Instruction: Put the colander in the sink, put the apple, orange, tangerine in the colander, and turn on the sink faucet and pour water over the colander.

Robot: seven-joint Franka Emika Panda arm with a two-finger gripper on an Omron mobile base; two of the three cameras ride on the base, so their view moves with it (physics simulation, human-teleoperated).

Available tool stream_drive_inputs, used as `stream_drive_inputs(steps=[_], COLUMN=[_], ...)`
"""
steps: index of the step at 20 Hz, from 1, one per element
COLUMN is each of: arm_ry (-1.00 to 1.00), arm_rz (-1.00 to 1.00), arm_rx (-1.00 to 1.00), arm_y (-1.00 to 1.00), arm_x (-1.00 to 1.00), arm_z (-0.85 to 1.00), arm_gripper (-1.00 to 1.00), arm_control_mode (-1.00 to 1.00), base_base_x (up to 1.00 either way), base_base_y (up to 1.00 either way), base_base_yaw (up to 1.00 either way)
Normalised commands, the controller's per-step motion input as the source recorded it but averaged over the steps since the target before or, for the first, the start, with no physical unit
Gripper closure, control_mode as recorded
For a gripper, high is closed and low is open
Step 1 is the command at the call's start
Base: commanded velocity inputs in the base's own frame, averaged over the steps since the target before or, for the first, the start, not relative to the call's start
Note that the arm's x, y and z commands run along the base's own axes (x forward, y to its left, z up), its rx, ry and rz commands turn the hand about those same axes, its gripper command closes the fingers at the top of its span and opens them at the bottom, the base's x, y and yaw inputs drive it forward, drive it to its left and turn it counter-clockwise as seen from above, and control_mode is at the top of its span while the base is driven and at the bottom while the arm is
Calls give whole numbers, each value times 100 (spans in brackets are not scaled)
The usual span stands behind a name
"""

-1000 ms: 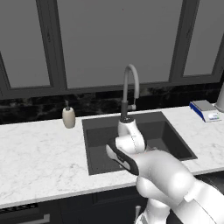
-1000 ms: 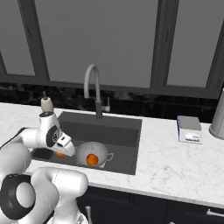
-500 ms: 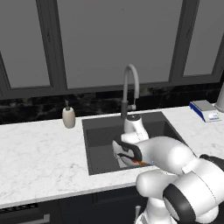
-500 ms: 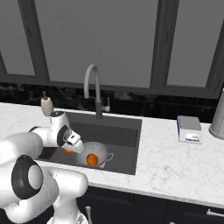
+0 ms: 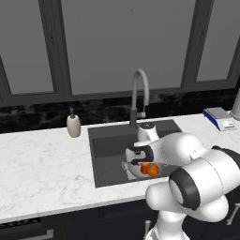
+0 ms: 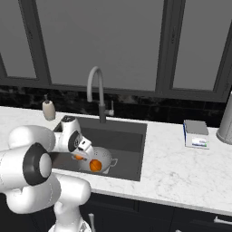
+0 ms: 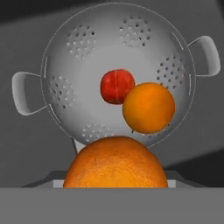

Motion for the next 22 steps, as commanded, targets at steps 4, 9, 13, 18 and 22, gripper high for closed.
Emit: stream_drive_inputs(steps=[4,9,13,18,22], arm_ry=[0,0,0,0,0], arm_rz=[-1,0,0,-1,-1], arm_rx=[0,0,0,0,0], arm_y=[0,0,0,-5,-8], arm_x=[3,3,15,22,25], arm_z=[-36,-29,-12,0,0], arm_gripper=[100,100,100,100,100], arm_control_mode=[-100,-100,-100,-100,-100], base_base_x=[0,0,0,0,0], base_base_y=[0,0,0,0,0], base_base_yaw=[0,0,0,0,0])
